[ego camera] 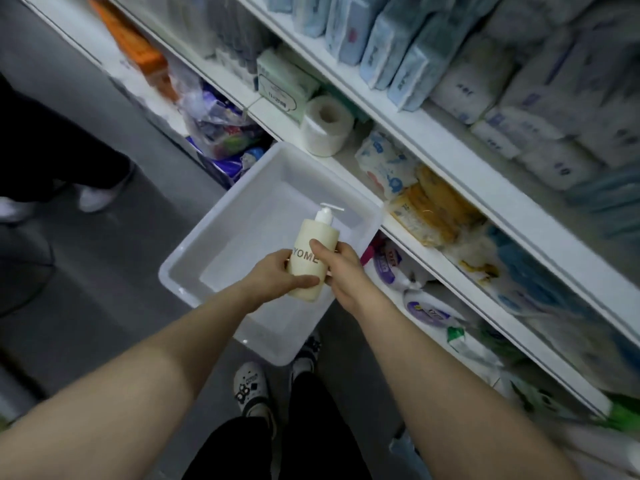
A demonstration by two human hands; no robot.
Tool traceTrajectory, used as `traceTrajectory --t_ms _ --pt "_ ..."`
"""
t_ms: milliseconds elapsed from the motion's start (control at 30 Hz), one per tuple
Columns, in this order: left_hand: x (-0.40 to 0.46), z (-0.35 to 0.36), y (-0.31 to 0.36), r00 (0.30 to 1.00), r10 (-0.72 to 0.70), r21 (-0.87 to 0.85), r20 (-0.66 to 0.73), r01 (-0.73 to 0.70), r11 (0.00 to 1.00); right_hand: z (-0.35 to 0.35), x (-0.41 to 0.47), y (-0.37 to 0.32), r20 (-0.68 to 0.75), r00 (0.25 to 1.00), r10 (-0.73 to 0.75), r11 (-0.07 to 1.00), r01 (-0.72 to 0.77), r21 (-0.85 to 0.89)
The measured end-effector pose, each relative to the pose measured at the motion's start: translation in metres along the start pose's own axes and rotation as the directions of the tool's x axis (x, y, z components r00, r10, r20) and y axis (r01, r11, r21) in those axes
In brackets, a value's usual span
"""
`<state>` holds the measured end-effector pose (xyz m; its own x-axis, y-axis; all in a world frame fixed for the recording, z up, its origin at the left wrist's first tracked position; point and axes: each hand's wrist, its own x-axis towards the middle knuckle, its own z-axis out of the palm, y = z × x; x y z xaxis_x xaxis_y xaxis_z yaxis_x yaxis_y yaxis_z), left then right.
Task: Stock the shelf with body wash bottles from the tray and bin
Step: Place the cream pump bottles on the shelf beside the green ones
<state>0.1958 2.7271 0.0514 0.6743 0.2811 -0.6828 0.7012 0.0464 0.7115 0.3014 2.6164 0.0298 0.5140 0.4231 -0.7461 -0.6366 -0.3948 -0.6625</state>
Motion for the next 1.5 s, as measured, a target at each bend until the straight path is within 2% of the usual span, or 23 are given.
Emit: traceTrajectory --t_ms 233,467,633,833,933,1033,1133,1500 --pt "-0.072 0.003 0.058 0.99 0.143 0.137 0.003 -0.142 0.98 -0.011 -0.091 -0.042 -0.026 0.989 -0.146 0.988 0.147 0.043" --pt "-0.126 0.02 0.127 0.934 0.351 0.13 0.07 -0.357 0.925 -0.036 -0.176 -0.096 -0.097 0.926 -0.365 0.929 0.368 0.022" --pt "-0.157 0.036 0.193 0.835 0.545 0.138 0.081 -0.551 0.823 -0.067 -0.242 -0.143 -0.184 0.842 -0.508 0.854 0.52 0.021" --pt "-0.191 0.074 0.287 0.677 0.732 0.197 0.072 -0.729 0.655 -0.111 -0.318 -0.206 -0.289 0.655 -0.698 0.701 0.708 -0.089" --pt "-0.201 0.098 0.329 0.598 0.799 0.206 0.063 -0.791 0.576 -0.138 -0.348 -0.233 -0.324 0.564 -0.76 0.631 0.76 -0.157" --pt "-0.204 0.122 0.36 0.542 0.838 0.177 0.065 -0.832 0.525 -0.166 -0.364 -0.255 -0.337 0.518 -0.786 0.596 0.779 -0.195" --pt "-0.199 0.142 0.385 0.511 0.857 0.154 0.072 -0.854 0.497 -0.192 -0.369 -0.271 -0.336 0.501 -0.798 0.585 0.777 -0.231" --pt "-0.161 0.178 0.434 0.519 0.855 0.186 0.002 -0.84 0.509 -0.247 -0.343 -0.313 -0.268 0.511 -0.817 0.571 0.782 -0.25"
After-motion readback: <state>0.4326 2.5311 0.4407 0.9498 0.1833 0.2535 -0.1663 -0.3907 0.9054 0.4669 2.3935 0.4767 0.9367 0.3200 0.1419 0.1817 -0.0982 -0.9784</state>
